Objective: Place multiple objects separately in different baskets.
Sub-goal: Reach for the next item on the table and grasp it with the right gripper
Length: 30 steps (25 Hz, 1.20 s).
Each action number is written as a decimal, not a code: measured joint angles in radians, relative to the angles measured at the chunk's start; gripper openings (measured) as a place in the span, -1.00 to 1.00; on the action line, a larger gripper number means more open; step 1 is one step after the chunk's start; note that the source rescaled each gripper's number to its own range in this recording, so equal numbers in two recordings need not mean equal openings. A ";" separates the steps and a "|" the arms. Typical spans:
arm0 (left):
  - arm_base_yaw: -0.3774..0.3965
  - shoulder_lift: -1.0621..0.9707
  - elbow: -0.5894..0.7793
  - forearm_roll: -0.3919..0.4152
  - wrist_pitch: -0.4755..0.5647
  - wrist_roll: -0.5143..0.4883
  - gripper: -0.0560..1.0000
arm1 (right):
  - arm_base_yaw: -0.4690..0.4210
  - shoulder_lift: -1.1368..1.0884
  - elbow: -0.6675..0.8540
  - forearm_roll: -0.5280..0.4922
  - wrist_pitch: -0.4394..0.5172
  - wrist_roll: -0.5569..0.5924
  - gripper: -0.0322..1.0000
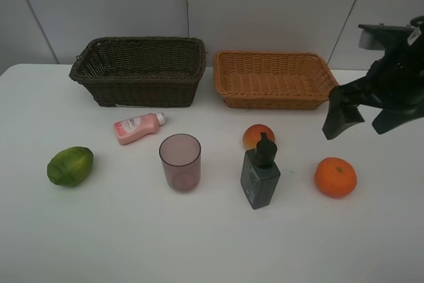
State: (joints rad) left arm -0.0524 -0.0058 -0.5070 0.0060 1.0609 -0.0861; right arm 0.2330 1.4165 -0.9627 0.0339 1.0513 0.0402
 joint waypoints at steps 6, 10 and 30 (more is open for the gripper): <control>0.000 0.000 0.000 0.000 0.000 0.000 0.96 | 0.000 0.011 0.004 -0.042 0.019 0.000 0.78; 0.000 0.000 0.000 0.000 0.000 0.000 0.96 | 0.000 0.011 0.088 -0.042 -0.055 0.023 0.78; 0.000 0.000 0.000 0.000 0.000 0.000 0.96 | 0.000 0.157 0.243 -0.041 -0.396 0.203 0.99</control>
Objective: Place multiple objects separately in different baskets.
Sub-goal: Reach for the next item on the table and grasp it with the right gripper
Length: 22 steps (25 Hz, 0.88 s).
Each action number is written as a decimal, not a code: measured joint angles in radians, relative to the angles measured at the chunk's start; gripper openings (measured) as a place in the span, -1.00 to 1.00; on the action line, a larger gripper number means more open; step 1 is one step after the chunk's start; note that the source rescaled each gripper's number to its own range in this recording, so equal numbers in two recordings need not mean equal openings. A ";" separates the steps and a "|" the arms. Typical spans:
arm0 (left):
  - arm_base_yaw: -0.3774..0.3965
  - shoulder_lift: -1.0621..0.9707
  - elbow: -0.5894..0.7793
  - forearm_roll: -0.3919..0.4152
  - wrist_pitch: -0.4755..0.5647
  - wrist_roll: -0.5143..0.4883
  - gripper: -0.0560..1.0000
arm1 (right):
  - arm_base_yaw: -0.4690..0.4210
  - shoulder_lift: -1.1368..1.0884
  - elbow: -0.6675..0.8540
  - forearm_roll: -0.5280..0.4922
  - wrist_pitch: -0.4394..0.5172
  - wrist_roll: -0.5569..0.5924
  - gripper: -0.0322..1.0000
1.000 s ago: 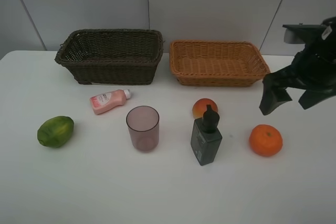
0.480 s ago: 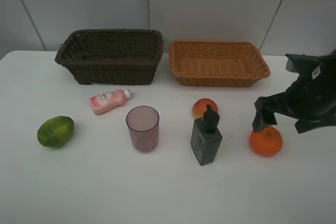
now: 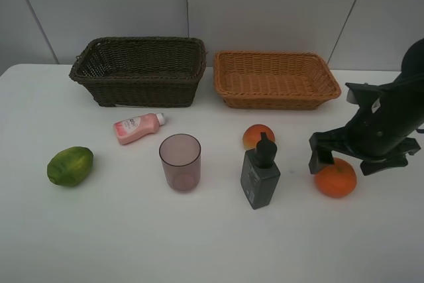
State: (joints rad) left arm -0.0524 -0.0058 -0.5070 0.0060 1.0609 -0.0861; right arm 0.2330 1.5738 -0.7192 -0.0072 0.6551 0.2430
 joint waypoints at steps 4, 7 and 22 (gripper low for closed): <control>0.000 0.000 0.000 0.000 0.000 0.000 0.96 | 0.000 0.045 0.000 0.000 -0.051 0.000 0.99; 0.000 0.000 0.000 0.000 0.000 0.000 0.96 | 0.000 0.076 0.000 -0.003 -0.070 0.000 0.99; 0.000 0.000 0.000 0.000 0.000 0.000 0.96 | 0.000 0.147 -0.001 -0.020 -0.095 0.001 0.88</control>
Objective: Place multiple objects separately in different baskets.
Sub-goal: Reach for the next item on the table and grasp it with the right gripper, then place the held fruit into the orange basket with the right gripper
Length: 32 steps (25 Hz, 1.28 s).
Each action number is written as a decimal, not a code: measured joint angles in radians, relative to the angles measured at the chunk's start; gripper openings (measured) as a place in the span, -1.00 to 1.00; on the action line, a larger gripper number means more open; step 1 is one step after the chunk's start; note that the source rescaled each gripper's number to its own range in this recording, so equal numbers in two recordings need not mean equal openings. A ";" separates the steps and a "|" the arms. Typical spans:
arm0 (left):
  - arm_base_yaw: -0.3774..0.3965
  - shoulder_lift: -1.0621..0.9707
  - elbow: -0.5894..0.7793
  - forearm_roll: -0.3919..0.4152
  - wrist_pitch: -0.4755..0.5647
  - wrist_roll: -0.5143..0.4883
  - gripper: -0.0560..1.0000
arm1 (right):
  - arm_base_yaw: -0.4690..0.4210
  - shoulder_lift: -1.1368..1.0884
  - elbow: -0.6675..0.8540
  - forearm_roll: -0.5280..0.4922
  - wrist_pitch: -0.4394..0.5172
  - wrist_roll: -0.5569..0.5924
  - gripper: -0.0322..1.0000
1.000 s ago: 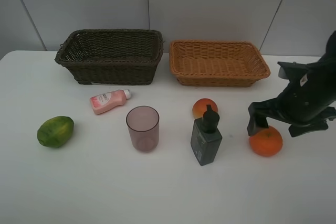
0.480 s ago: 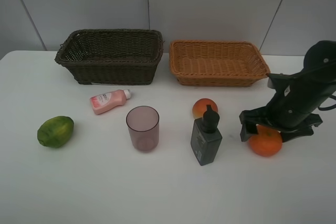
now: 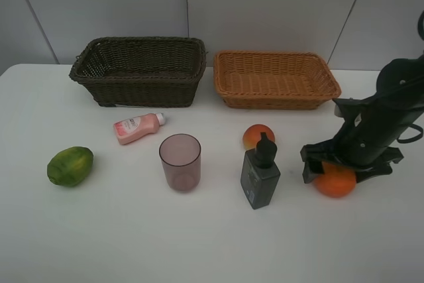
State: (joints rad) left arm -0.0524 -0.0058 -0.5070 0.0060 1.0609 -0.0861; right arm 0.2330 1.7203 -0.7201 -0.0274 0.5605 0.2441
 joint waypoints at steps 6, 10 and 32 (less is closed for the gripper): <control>0.000 0.000 0.000 0.000 0.000 0.000 0.96 | 0.000 0.008 0.000 -0.003 -0.017 0.000 0.40; 0.000 0.000 0.000 0.000 0.000 0.000 0.96 | 0.000 0.009 0.000 -0.003 -0.019 0.000 0.27; 0.000 0.000 0.000 0.000 0.000 0.000 0.96 | 0.000 0.009 -0.021 -0.008 0.010 0.000 0.26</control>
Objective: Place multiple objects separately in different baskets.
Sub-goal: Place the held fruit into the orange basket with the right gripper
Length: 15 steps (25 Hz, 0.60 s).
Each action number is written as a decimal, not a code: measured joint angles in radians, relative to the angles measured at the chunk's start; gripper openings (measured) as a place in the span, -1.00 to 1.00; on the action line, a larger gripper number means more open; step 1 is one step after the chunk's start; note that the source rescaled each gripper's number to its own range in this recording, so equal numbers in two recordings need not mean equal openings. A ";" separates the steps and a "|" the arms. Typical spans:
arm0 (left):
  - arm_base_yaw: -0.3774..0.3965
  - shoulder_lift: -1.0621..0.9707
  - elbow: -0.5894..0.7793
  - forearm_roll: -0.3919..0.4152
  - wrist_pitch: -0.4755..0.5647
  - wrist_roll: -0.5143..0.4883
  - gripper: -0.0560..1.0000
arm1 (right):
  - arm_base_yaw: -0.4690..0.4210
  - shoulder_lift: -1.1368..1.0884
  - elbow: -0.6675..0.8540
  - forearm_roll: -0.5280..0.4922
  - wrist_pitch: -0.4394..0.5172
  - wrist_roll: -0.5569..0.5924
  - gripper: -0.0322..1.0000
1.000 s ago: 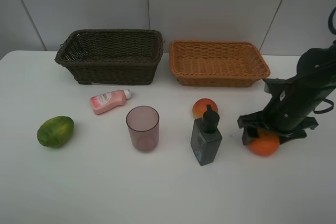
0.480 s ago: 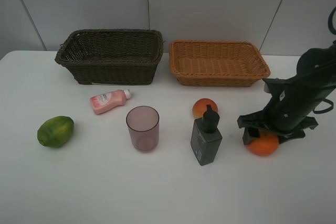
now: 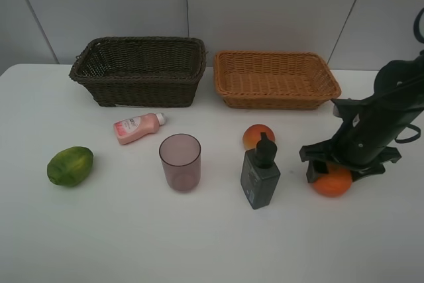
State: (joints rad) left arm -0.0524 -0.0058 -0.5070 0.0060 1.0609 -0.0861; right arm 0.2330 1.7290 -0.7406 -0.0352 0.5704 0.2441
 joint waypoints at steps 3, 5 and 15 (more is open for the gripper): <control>0.000 0.000 0.000 0.000 0.000 0.000 0.96 | 0.000 -0.014 -0.073 -0.003 0.117 0.000 0.26; 0.000 0.000 0.000 0.000 0.000 0.000 0.96 | 0.000 -0.030 -0.143 -0.006 0.216 0.000 0.26; 0.000 0.000 0.000 0.000 0.000 0.000 0.96 | 0.000 0.013 -0.597 -0.081 0.557 -0.018 0.26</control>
State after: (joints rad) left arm -0.0524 -0.0058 -0.5070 0.0060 1.0609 -0.0861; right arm 0.2330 1.7424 -1.3378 -0.1161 1.1272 0.2260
